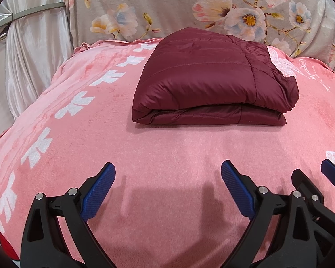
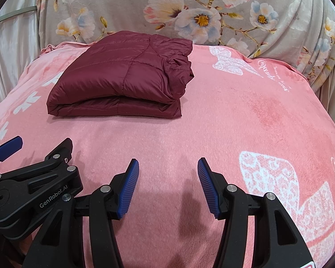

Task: Fold large clothes

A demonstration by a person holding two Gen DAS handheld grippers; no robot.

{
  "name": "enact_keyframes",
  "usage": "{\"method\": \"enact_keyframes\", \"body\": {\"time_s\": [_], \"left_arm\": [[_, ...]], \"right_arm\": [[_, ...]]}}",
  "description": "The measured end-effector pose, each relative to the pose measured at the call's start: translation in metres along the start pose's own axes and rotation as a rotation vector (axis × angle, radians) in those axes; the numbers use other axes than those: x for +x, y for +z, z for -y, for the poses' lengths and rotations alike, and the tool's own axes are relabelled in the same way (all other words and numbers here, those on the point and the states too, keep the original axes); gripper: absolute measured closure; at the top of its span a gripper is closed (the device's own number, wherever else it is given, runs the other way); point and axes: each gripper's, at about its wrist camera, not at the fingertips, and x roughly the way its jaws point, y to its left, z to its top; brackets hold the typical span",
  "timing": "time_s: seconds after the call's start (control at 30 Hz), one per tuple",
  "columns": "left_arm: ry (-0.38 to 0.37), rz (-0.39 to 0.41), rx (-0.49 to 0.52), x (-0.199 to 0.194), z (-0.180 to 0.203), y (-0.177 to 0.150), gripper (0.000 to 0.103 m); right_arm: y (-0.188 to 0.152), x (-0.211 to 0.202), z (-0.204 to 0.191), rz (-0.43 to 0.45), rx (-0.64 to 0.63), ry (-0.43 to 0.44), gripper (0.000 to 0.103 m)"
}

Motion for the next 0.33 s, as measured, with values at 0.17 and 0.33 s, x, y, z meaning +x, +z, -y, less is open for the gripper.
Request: {"method": "enact_keyframes", "body": {"time_s": [0.17,0.33], "left_arm": [[0.003,0.0,0.001,0.0,0.0014,-0.0013,0.011],[0.005,-0.004,0.009,-0.0002,0.0032,0.0003,0.015]], "right_arm": [[0.001,-0.0002,-0.0006,-0.001,-0.005,-0.002,0.049],[0.0059,0.0006,0.0031,0.003,-0.014,-0.008,0.049]]}}
